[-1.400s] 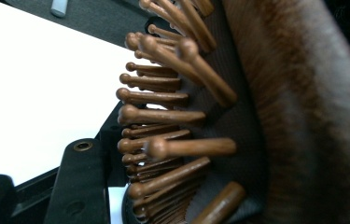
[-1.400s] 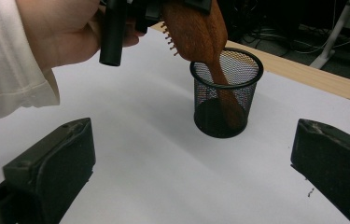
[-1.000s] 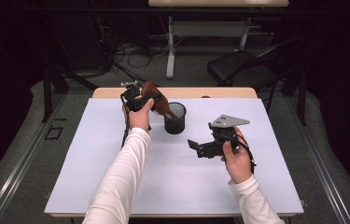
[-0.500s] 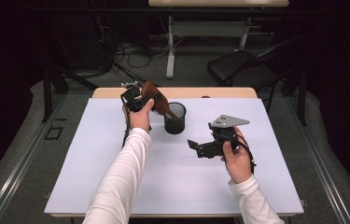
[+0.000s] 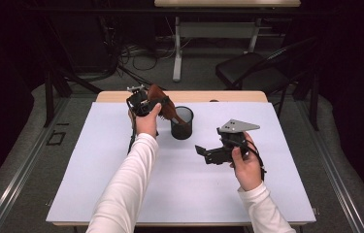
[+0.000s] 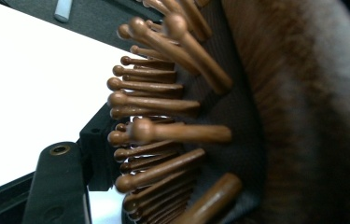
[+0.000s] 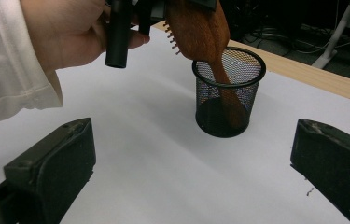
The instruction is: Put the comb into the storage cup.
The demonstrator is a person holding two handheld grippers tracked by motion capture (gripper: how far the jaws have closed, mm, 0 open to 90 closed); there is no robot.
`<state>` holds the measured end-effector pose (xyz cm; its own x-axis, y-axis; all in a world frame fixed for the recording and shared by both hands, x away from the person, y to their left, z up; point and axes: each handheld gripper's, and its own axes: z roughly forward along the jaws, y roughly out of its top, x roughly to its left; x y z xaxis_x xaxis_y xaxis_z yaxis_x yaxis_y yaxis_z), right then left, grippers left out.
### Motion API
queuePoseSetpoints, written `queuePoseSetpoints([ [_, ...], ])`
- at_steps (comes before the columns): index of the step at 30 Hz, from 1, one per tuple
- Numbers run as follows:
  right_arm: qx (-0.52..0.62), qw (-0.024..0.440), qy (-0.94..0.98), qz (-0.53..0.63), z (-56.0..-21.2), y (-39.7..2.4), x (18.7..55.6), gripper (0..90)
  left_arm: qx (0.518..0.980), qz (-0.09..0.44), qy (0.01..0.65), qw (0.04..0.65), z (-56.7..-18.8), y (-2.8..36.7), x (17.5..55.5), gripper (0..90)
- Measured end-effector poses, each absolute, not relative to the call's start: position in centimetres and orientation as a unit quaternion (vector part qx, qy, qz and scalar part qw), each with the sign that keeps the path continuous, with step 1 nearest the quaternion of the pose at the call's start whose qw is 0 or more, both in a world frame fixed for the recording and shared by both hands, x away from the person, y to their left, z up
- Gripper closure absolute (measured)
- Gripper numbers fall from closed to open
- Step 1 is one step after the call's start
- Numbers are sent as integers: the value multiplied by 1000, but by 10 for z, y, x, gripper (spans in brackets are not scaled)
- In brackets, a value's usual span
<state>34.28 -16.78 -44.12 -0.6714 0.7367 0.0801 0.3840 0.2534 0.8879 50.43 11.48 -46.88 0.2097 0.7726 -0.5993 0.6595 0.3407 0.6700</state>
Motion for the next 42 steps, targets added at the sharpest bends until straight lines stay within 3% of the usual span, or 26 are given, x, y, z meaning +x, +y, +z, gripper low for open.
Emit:
queuePoseSetpoints([
  [20,364,180,772,489,-442,-167,343,0,558,54,632,535,-464,120,503,188],
  [37,363,179,775,486,-444,-165,345,0,540,70,638,545,-455,130,501,146],
  [42,364,179,774,486,-444,-166,344,0,558,69,615,553,-451,130,499,44],
])
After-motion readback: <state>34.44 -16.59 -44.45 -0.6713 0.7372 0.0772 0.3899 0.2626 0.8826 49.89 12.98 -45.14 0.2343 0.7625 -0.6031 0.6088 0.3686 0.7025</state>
